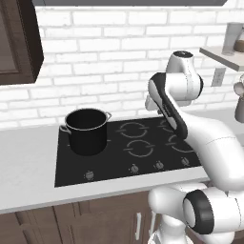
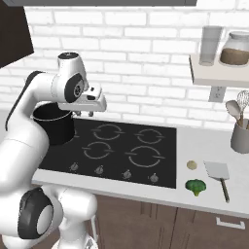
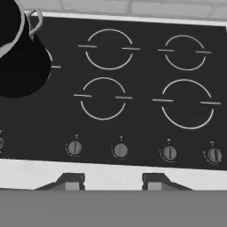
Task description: Put the broccoli and garlic in the pot. Retrieve the spatula and lightly stir the vegetables in the pot.
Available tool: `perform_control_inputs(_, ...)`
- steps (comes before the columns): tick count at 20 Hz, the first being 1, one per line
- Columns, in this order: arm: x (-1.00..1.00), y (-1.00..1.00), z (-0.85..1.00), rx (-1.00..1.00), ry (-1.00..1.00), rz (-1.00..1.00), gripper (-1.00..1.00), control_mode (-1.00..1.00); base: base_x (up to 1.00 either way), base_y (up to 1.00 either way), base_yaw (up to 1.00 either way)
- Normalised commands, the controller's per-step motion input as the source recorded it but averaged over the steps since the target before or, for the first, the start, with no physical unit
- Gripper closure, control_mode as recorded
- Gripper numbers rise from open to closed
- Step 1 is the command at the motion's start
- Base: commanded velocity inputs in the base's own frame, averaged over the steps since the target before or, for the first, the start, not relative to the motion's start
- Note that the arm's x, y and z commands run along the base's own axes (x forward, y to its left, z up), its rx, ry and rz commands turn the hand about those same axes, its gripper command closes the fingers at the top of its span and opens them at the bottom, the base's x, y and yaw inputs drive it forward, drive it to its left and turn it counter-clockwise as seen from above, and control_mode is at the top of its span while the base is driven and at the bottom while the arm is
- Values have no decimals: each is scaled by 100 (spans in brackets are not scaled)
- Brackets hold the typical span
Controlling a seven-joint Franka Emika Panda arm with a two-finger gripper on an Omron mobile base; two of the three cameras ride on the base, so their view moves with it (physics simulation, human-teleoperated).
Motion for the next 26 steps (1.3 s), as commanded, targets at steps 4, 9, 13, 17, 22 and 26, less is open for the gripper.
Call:
perform_control_inputs(4,-14,-1,0,0,-2,0,-100,-100,0,0,0)
perform_control_inputs(9,-23,-63,0,11,-9,-7,-100,-100,0,0,0)
perform_control_inputs(13,-29,-100,-4,10,-7,-10,-100,-100,0,0,0)
perform_control_inputs(17,-34,-100,-15,11,-1,-17,-100,-100,0,0,0)
perform_control_inputs(22,-35,-100,-28,6,0,-23,-100,-100,0,0,0)
perform_control_inputs(26,-27,-100,-35,1,0,-26,-100,-100,0,0,0)
